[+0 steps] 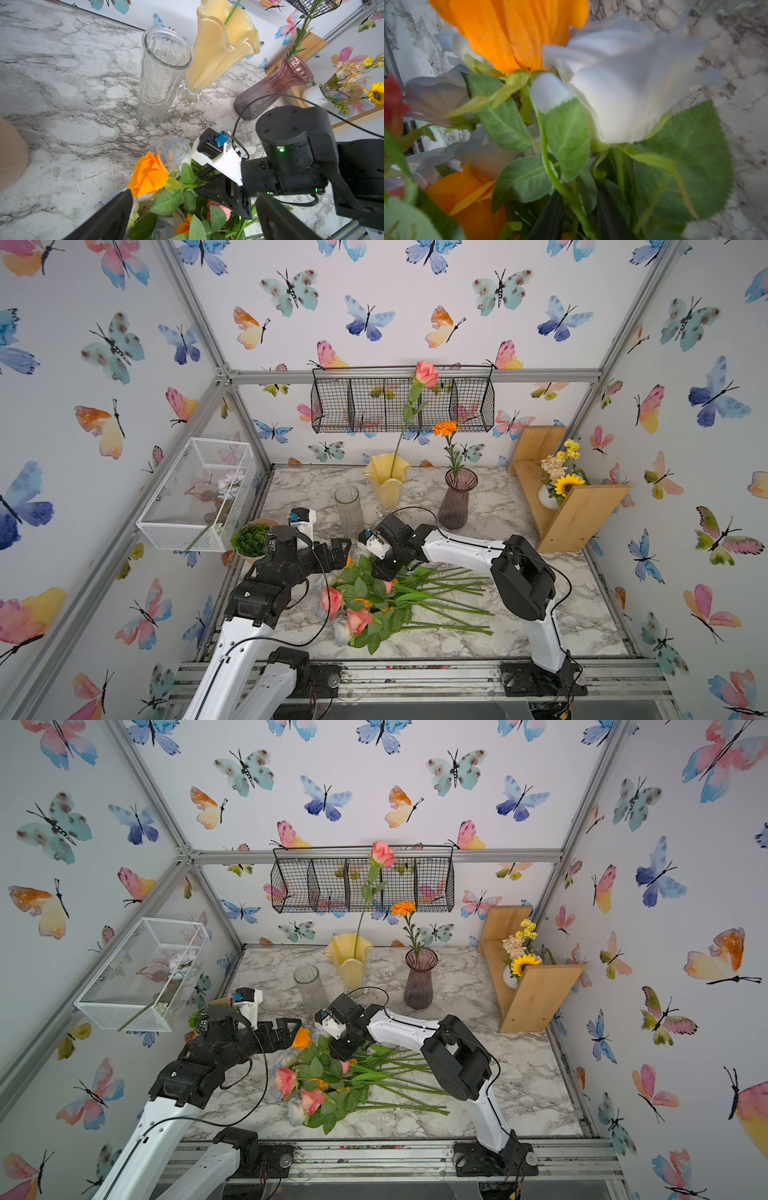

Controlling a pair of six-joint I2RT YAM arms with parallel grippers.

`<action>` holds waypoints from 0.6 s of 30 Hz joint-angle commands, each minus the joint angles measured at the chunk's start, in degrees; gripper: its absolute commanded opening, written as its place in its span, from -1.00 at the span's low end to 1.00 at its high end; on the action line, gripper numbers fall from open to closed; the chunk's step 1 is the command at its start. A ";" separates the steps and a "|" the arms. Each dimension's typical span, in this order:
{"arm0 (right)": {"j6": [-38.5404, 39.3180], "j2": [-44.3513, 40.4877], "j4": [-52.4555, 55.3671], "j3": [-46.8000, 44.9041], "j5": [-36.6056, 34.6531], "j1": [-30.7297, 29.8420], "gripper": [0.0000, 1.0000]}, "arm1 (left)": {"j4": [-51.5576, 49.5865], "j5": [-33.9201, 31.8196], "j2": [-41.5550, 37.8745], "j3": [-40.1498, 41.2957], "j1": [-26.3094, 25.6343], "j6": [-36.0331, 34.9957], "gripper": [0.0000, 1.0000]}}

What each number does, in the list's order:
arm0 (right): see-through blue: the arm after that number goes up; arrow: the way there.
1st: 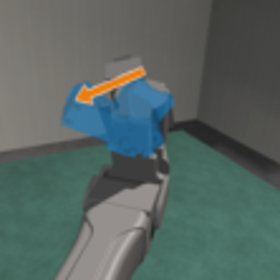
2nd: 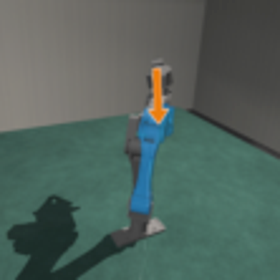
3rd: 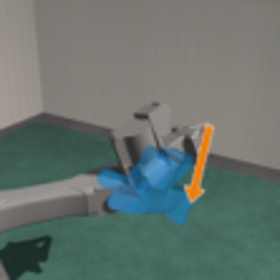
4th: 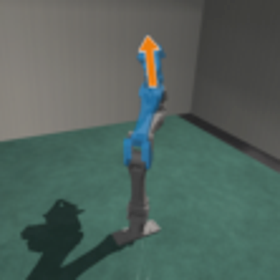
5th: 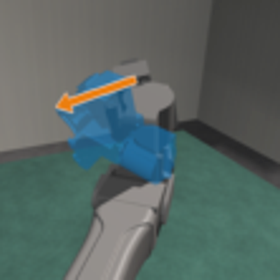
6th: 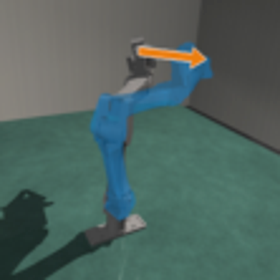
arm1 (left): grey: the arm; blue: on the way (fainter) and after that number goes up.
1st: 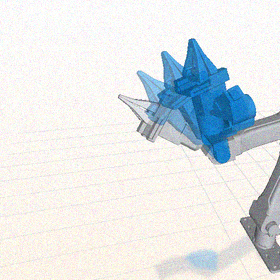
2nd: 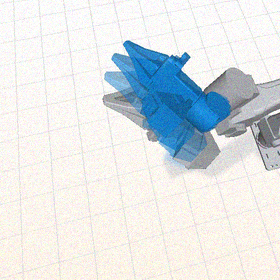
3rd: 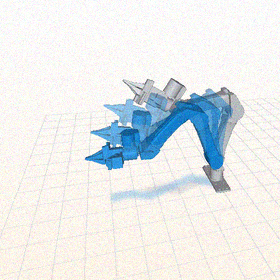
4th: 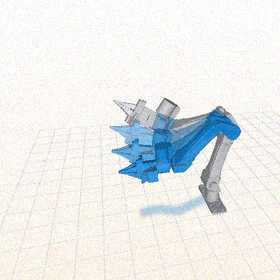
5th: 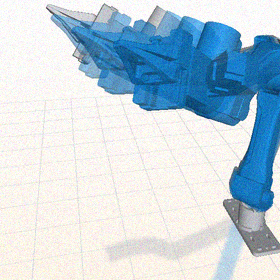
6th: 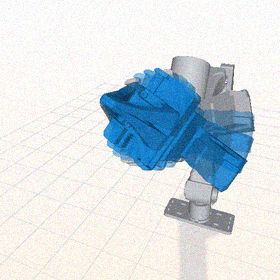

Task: Arrange the flowers in different vases according to their colors
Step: Pick up the flower at the center of the board.

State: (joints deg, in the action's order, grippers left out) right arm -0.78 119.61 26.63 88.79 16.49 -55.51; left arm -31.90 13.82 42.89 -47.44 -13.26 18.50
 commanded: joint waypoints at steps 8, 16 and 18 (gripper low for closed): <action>4.21 -3.55 0.69 2.06 -5.32 -0.39 -0.82 | 0.87 -0.57 -0.53 0.29 -0.27 0.17 0.97; 10.52 -7.39 -0.99 2.09 -10.39 -0.39 -0.95 | 0.83 -0.59 -0.36 0.29 -0.28 0.22 0.98; 12.19 -8.11 -2.05 2.06 -11.30 -0.39 -0.95 | 0.85 -0.63 -0.43 0.24 -0.28 0.22 0.97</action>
State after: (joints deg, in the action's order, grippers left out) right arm 7.73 113.80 26.17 89.52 8.69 -55.55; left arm -31.90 13.82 42.89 -47.44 -13.26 18.50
